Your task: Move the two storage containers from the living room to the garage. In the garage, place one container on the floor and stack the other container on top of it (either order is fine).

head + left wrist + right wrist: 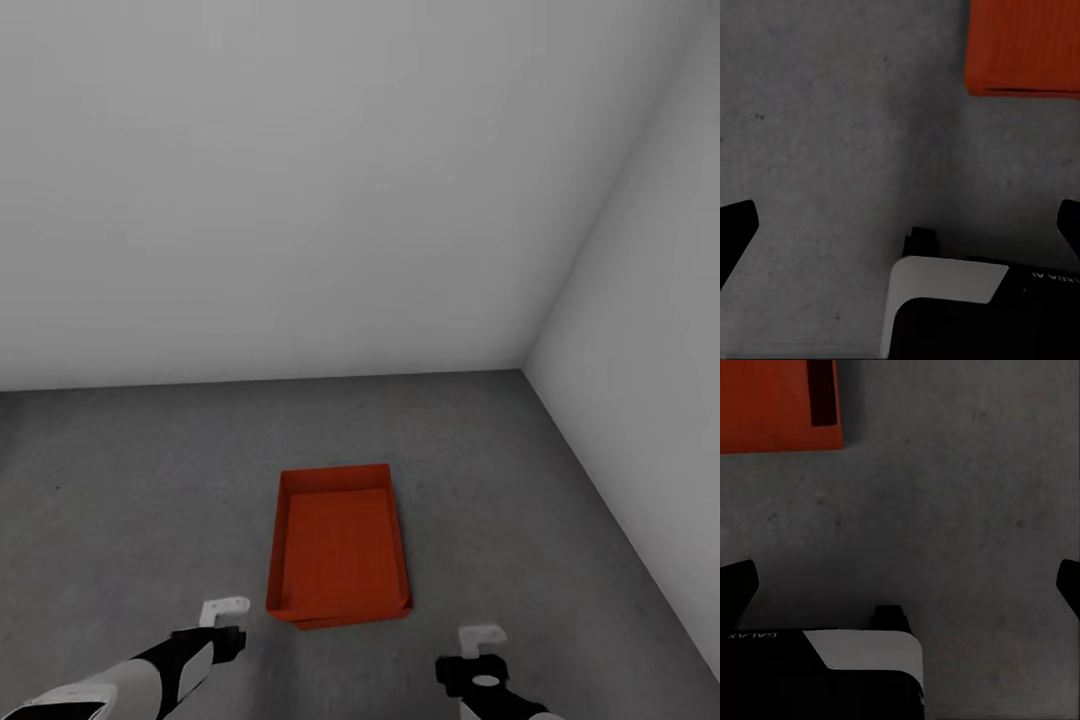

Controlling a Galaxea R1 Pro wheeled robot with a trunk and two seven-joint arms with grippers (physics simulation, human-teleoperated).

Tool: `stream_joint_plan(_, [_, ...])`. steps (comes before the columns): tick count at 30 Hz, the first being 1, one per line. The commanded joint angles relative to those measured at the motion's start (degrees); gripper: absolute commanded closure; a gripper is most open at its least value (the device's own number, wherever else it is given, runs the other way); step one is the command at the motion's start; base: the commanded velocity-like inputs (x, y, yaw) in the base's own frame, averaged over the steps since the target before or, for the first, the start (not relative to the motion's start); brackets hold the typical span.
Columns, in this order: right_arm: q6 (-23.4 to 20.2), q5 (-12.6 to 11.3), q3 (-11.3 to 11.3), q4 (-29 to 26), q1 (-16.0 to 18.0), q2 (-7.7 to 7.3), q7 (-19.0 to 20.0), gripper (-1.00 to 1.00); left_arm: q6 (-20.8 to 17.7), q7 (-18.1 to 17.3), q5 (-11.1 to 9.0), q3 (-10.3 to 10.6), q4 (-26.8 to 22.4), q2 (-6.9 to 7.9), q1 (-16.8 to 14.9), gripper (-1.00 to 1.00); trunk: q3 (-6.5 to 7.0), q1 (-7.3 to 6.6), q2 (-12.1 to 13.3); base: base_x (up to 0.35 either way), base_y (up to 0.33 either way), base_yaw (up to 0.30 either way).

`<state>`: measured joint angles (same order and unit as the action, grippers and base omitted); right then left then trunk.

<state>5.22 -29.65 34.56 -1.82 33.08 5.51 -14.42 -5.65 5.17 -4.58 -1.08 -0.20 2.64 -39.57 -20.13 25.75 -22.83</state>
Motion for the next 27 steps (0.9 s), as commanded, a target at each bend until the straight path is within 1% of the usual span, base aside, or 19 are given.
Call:
stream_joint_plan(1, [0.2, -0.49, 0.51, 0.08, -0.41, 0.03, -0.13, -1.0, 0.06, 0.11, -0.47, -0.06, -0.02, -0.02, 0.3, -1.0, 0.01, 0.03, -0.09, 0.0, 0.0, 0.0])
stream_joint_plan(3, [0.23, -0.06, 0.51, 0.17, -2.05, 0.09, -0.11, -1.0, 0.9, 0.11, -0.49, -0.06, 0.0, -0.06, 1.72, -1.0, 0.19, 0.03, -0.09, 0.0, 0.0, 0.0])
stream_joint_plan(7, [0.75, 0.6, 0.49, 0.27, -4.23, 0.12, 0.13, -1.0, 1.4, 0.11, -0.54, -0.06, 0.02, -0.12, 4.09, -1.0, 0.54, 0.03, -0.09, 0.0, 0.0, 0.0])
stream_joint_plan(9, [1.42, 0.69, 0.47, 0.35, -5.49, 0.06, 0.28, -1.0, 1.52, 0.11, -0.52, -0.06, 0.02, -0.16, 5.72, -1.0, 0.72, 0.03, -0.09, 0.0, 0.0, 0.0])
stream_joint_plan(14, [2.23, 0.8, 0.49, 0.4, -7.84, 0.04, 0.34, -1.0, 1.84, 0.11, -0.49, -0.06, -0.02, -0.18, 8.45, -1.0, 1.17, 0.03, -0.09, 0.0, 0.0, 0.0])
stream_joint_plan(15, [2.38, 0.81, 0.5, 0.4, -8.93, 0.03, 0.38, -1.0, 2.44, 0.11, -0.52, -0.08, 0.0, -0.15, 9.78, -1.0, 1.25, 0.03, -0.09, 0.0, 0.0, 0.0])
stream_joint_plan(19, [2.42, 0.82, 0.51, 0.41, -10.54, 0.11, 0.44, -1.0, 3.7, 0.11, -0.54, -0.07, -0.01, -0.11, 12.51, -1.0, 1.61, 0.03, -0.09, 0.0, 0.0, 0.0])
stream_joint_plan(20, [2.39, 0.82, 0.51, 0.41, -11.62, 0.17, 0.49, -1.0, 3.97, 0.11, -0.6, -0.08, 0.01, -0.1, 13.43, -1.0, 1.7, 0.03, -0.09, 0.0, 0.0, 0.0])
stream_joint_plan(24, [2.26, 0.69, 0.46, 0.54, -13.06, 0.1, 0.69, -1.0, 4.09, 0.11, -0.61, -0.07, 0.02, -0.3, 14.88, -1.0, 2.05, 0.03, -0.09, 0.0, 0.0, -0.022])
stream_joint_plan(27, [2.27, 0.63, 0.43, 0.57, -14.23, 0.05, 1.69, -1.0, 4.04, 0.07, -0.58, -0.06, 0.02, -0.63, 15.86, -1.0, 2.32, 0.03, -0.09, 0.0, 0.0, -0.061])
